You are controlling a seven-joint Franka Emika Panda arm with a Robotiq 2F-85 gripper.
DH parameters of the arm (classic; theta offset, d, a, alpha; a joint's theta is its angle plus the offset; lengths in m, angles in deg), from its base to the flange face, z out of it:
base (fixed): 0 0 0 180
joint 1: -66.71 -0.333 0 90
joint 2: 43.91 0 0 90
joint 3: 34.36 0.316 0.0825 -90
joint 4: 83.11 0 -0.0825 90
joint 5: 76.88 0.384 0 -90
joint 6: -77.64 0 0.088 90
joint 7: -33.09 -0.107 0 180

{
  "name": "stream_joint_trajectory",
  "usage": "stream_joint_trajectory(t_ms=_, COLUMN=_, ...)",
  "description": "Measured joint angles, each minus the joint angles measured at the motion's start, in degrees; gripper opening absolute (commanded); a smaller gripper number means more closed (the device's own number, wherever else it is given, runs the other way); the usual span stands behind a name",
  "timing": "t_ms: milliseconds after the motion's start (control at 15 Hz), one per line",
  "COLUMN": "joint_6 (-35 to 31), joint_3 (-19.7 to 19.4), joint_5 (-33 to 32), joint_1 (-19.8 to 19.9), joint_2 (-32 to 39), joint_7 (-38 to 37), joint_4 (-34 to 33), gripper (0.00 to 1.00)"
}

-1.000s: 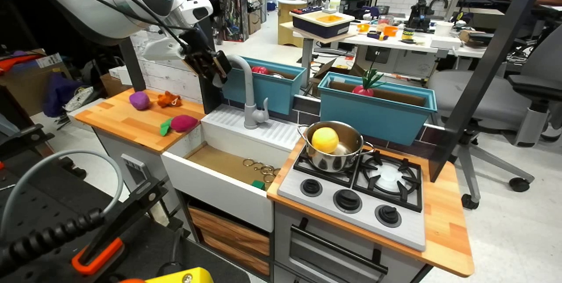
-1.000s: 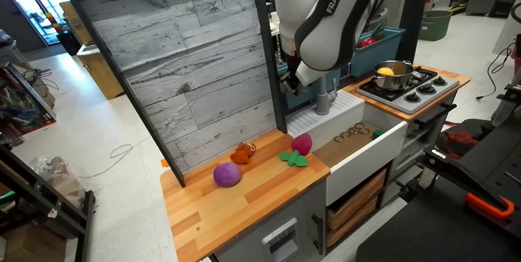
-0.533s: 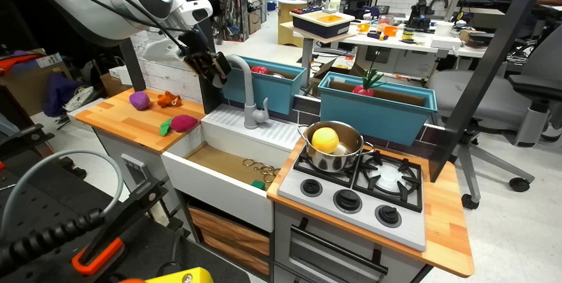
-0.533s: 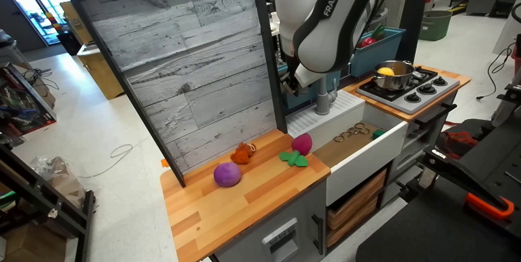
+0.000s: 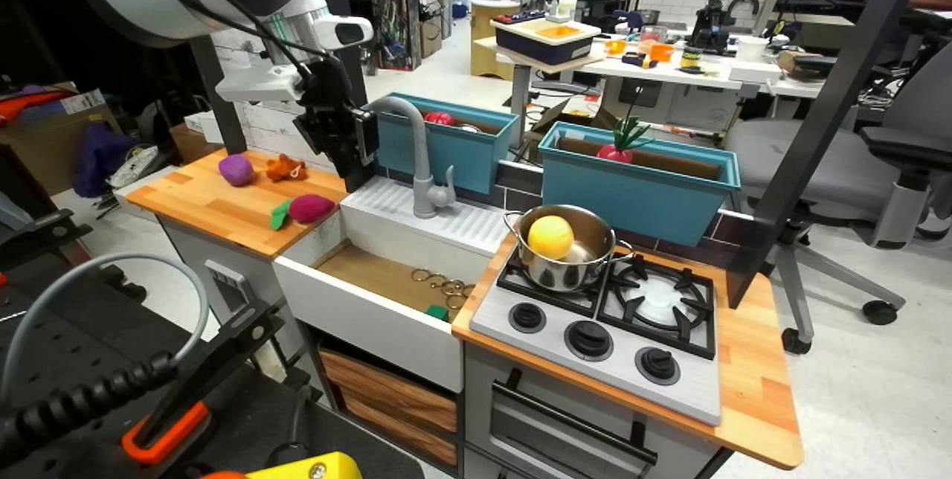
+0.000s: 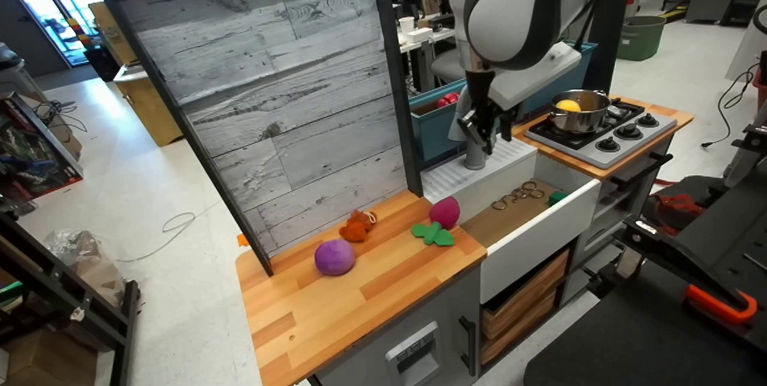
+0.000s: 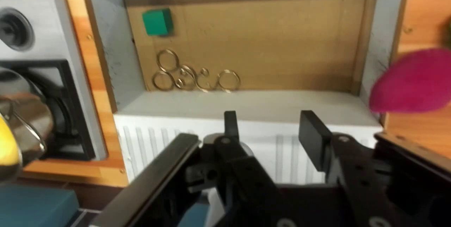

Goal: Turn the faucet slightly to the right

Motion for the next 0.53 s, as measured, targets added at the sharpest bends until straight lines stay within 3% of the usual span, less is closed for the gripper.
stream_joint_trajectory(t_ms=467, joint_6=17.4, joint_3=0.8, joint_5=0.2, joint_1=11.3, joint_2=-7.5, joint_7=6.3, joint_4=3.6, gripper=0.25)
stream_joint_trajectory(t_ms=533, joint_6=18.9, joint_3=1.7, joint_5=0.5, joint_1=12.5, joint_2=-8.5, joint_7=7.9, joint_4=3.9, gripper=0.39)
